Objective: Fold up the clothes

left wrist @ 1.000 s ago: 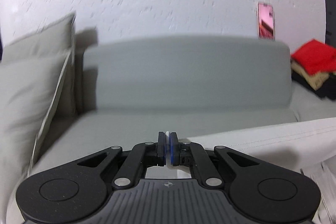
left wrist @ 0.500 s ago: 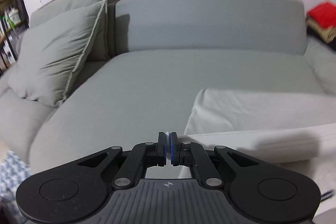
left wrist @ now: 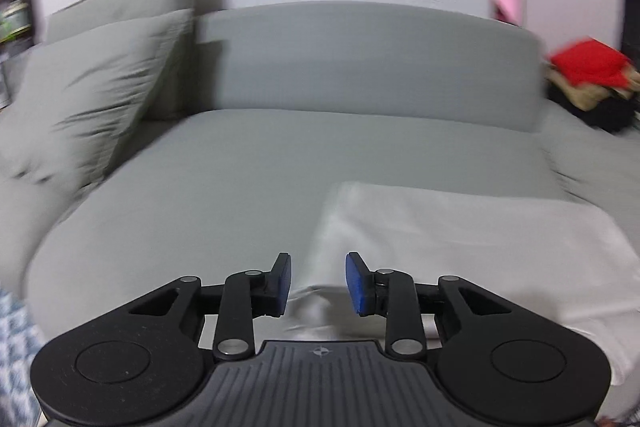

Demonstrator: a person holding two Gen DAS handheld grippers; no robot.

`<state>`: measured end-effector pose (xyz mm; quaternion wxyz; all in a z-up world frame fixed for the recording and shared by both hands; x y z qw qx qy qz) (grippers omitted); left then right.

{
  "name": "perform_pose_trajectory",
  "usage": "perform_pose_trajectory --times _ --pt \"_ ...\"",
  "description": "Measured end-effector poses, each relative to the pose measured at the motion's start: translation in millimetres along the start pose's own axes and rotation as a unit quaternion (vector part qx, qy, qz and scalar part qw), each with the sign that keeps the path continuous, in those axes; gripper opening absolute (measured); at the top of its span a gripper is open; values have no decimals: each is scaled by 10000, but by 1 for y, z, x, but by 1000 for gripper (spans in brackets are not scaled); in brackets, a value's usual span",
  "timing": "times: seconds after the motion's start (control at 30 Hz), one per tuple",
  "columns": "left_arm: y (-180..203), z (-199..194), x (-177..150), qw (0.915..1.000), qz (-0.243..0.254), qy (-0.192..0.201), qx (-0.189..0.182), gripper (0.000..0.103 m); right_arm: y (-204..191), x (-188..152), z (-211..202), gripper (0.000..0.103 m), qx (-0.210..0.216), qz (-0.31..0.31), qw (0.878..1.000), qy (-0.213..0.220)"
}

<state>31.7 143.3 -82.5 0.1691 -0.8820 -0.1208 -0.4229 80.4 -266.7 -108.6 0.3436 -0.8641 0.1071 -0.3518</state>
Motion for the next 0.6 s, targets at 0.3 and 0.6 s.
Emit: perform_pose_trajectory --times 0.3,0.6 --pt "90 56 29 9928 1072 -424 -338 38 -68 11 107 40 -155 -536 9869 -1516" --pt "88 39 -17 9671 2132 -984 -975 21 -70 -26 106 40 -634 -924 9671 -2283"
Point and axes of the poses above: each gripper's, at about its wrist camera, not at the fingertips, and z roughly the way its jaws point, y to its right, x to its top, the point moved 2 cm from there along z, roughly the way its jaws point, and after that the axes turned 13 degrees about x, right-handed, at the moved point
